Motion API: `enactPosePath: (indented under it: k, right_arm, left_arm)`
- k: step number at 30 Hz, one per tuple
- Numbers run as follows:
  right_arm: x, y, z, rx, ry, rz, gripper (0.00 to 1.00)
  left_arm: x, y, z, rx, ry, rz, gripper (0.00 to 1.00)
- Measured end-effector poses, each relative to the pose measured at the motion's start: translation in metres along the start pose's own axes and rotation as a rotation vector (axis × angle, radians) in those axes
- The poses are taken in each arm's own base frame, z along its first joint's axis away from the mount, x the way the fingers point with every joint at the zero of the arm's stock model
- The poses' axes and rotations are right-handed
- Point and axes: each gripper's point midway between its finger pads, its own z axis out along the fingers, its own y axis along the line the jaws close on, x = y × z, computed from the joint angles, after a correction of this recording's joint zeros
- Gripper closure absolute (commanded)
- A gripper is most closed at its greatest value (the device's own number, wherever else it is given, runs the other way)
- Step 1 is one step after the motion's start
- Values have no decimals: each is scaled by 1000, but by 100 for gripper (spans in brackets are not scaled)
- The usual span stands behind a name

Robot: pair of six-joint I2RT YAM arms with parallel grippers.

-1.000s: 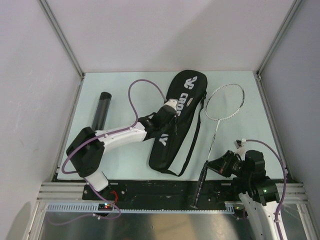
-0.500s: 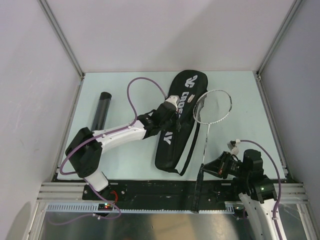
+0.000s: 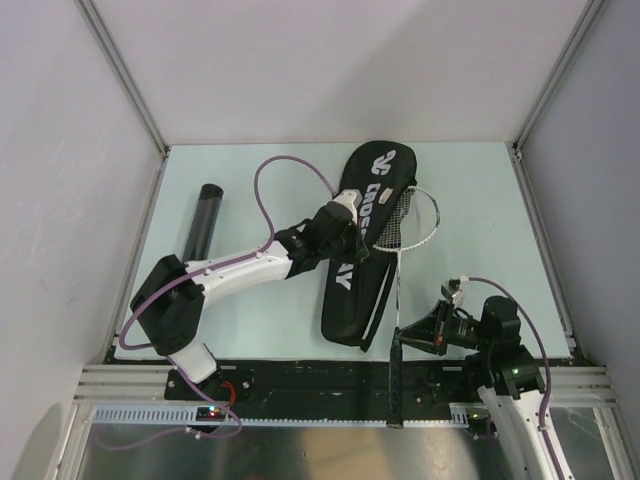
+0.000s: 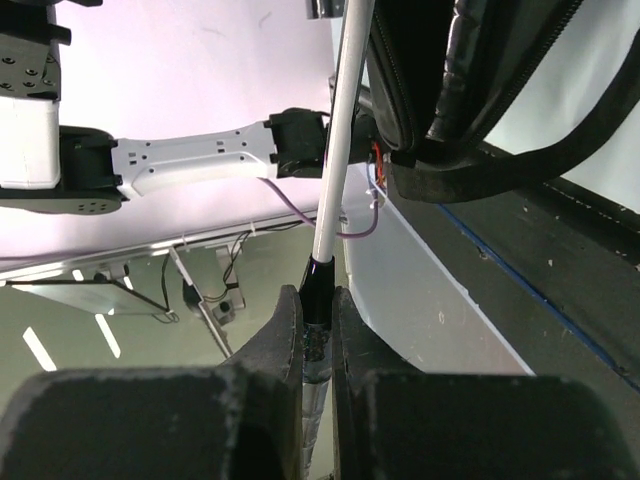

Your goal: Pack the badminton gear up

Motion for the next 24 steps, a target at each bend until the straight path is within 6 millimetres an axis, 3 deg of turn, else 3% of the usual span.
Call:
enactPosePath:
  k: [14, 20, 24]
  right_arm:
    - [5, -1, 23, -30, 139, 30, 100]
    - [4, -10, 38, 12, 177, 9, 100]
    - [-8, -20, 46, 48, 134, -45, 100]
  left_arm:
    - [27, 1, -13, 80, 33, -18, 100]
    - [34, -3, -31, 129, 23, -37, 100]
    - [39, -6, -47, 163, 10, -49, 100]
